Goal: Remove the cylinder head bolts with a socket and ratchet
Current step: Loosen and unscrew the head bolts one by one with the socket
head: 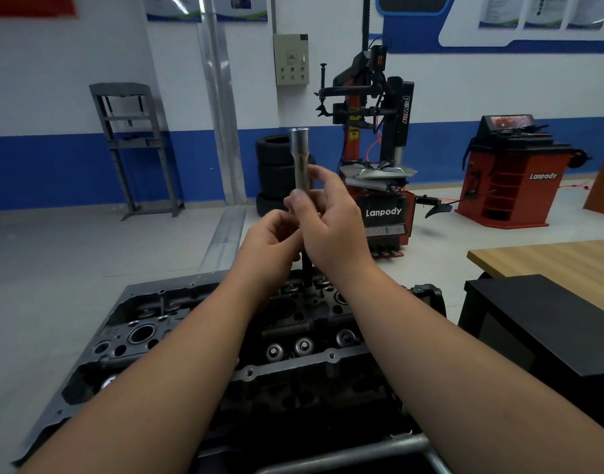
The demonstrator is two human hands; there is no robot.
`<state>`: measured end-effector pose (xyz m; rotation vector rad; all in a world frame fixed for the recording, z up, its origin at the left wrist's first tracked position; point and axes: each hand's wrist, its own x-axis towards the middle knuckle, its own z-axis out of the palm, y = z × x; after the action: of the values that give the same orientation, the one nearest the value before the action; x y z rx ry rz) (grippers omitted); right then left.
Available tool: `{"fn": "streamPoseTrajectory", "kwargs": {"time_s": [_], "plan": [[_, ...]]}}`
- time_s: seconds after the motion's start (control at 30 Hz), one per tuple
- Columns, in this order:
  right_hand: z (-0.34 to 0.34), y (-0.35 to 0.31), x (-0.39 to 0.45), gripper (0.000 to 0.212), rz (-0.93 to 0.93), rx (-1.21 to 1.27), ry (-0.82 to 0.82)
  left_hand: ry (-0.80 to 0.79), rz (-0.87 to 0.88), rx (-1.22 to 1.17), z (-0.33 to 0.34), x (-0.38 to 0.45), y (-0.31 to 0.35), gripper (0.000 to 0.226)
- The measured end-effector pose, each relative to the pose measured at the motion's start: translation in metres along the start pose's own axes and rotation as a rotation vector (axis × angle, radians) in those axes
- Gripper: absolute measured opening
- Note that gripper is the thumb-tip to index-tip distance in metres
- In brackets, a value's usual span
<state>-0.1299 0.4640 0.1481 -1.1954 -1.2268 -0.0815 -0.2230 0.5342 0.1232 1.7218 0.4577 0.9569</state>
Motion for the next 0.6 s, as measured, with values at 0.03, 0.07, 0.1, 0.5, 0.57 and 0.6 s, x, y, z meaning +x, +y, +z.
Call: {"fn": "streamPoseTrajectory", "kwargs": {"time_s": [0.03,0.07,0.1,0.5,0.57,0.6], "plan": [[0.0006,0.0001,-0.0001,0.034,-0.020,-0.016,0.002,0.016,0.002,0.005,0.0001,0.0002,-0.0002,0.020],[0.0010,0.0005,-0.0001,0.028,-0.046,-0.049,0.011,0.029,0.004,0.011,-0.0001,0.0003,-0.0006,0.022],[0.0013,0.0016,0.0002,0.023,-0.075,-0.089,0.025,0.039,0.007,0.021,-0.0002,0.0003,-0.0008,0.022],[-0.0002,0.0000,0.0007,0.029,-0.044,-0.050,0.013,0.030,0.013,-0.010,0.0002,0.0006,-0.0021,0.015],[-0.0002,0.0016,0.0014,0.021,-0.092,-0.129,0.046,0.053,0.015,-0.016,-0.0002,0.0007,-0.0026,0.015],[-0.0003,0.0025,0.0016,0.019,-0.102,-0.154,0.057,0.048,0.010,-0.015,0.0002,0.0007,-0.0021,0.015]]}}
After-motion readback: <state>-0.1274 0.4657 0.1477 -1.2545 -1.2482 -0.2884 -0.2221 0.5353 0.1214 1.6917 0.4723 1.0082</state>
